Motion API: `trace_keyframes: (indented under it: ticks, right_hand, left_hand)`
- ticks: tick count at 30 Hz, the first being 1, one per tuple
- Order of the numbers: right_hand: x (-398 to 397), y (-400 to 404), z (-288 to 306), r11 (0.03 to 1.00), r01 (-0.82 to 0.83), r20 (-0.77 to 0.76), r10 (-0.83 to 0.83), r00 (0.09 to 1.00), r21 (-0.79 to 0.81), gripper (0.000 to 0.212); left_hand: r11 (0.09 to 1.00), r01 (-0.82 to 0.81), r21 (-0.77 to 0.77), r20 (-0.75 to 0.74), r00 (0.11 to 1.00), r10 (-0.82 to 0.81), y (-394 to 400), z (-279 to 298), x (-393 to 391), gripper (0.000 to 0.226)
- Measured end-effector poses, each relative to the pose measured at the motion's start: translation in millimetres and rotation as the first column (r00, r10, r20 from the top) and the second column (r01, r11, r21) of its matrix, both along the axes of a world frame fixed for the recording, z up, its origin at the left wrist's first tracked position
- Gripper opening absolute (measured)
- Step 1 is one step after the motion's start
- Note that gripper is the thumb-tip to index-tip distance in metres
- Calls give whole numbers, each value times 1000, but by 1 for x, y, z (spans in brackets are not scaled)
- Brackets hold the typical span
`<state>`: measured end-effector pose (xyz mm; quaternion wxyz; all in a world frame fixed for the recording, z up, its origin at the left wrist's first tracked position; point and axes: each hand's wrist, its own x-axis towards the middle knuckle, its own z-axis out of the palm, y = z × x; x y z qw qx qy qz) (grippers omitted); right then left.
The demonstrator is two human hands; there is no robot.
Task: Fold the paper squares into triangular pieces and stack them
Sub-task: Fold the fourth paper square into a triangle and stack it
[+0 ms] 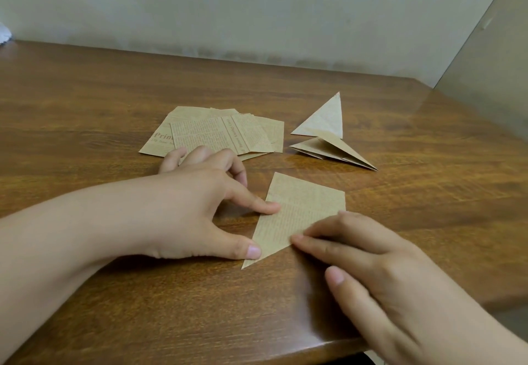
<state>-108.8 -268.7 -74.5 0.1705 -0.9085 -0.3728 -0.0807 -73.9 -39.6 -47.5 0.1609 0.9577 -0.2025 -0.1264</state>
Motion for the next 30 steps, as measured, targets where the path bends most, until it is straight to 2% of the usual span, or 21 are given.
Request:
trace_keyframes:
  ticks: [3, 9, 14, 18, 23, 26, 30]
  right_hand:
    - [4, -10, 2, 1000, 16, -51, -15, 999, 22, 43]
    - [9, -27, 8, 991, 110, -84, -104, 991, 76, 43]
    - [15, -28, 11, 989, 148, -46, -148, 988, 8, 40]
    - [26, -11, 19, 969, 227, -72, -220, 973, 96, 30]
    - [47, 18, 21, 940, 331, -174, -341, 924, -87, 20]
    - [55, 26, 22, 922, 366, -235, -386, 892, -125, 20]
    - [59, 27, 20, 916, 373, -238, -398, 886, -145, 22]
  left_hand:
    - [1000, 3, -9, 5, 1000, -3, 1, -1, 1, 39]
    - [1000, 10, 11, 1, 1000, -10, 0, -1, 0, 39]
    - [1000, 3, 16, 7, 1000, -3, 0, 0, -1, 40]
    - [1000, -3, -20, 8, 1000, 3, 1, -3, -1, 40]
    - [999, -20, -34, 2, 1000, 20, 1, -5, -1, 40]
    - [999, -21, -26, 7, 1000, 21, 1, -5, -1, 41]
    - [1000, -12, 11, 27, 1000, 12, 1, -5, -1, 40]
